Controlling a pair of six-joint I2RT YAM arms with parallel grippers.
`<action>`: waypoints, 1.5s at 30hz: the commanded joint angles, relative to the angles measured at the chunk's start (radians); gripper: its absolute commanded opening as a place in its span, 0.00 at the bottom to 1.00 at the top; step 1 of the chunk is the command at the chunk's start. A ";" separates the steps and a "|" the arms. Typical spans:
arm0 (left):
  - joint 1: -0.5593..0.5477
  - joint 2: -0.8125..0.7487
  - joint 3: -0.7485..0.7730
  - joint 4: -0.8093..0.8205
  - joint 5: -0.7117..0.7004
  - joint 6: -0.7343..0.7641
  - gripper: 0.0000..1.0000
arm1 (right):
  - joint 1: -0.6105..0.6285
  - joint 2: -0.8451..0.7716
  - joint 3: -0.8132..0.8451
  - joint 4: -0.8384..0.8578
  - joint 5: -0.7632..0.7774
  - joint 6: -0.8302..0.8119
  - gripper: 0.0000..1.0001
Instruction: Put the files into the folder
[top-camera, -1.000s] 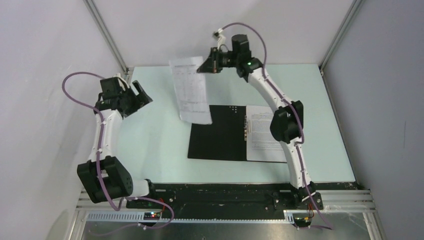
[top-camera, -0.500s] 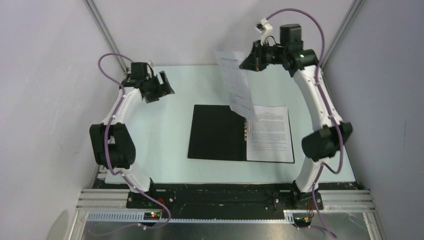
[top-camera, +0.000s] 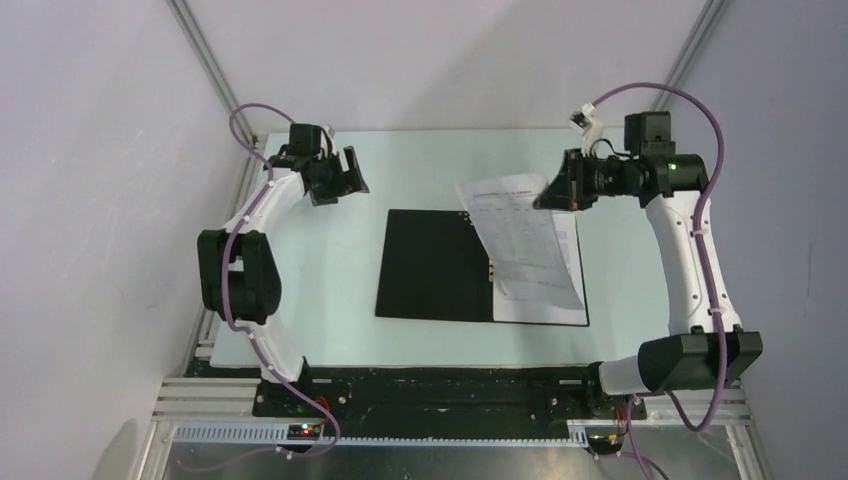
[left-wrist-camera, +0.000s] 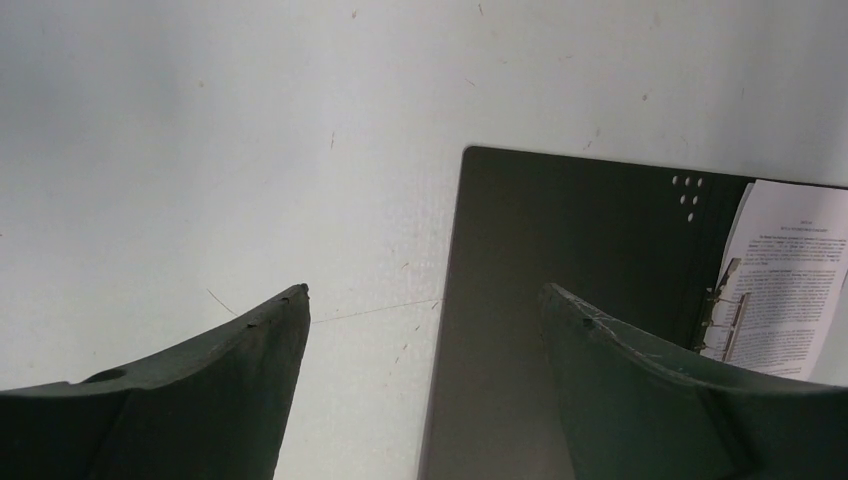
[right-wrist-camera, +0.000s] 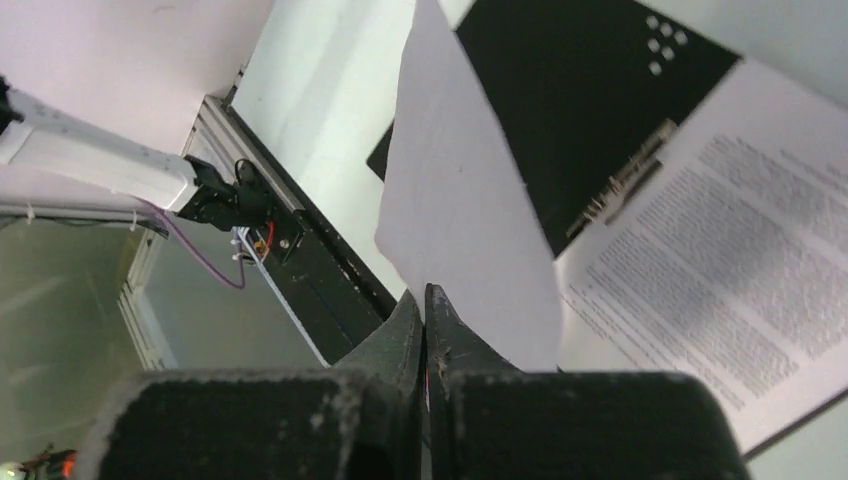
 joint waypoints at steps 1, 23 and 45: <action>0.001 0.000 0.028 0.020 -0.021 0.041 0.89 | -0.113 0.019 -0.066 -0.091 -0.035 -0.078 0.00; 0.000 -0.060 -0.068 0.019 -0.030 0.095 0.89 | -0.279 0.550 0.011 0.048 0.346 -0.134 0.00; -0.001 -0.038 -0.107 0.010 -0.051 0.067 0.91 | -0.260 0.691 0.097 0.089 0.150 0.007 0.00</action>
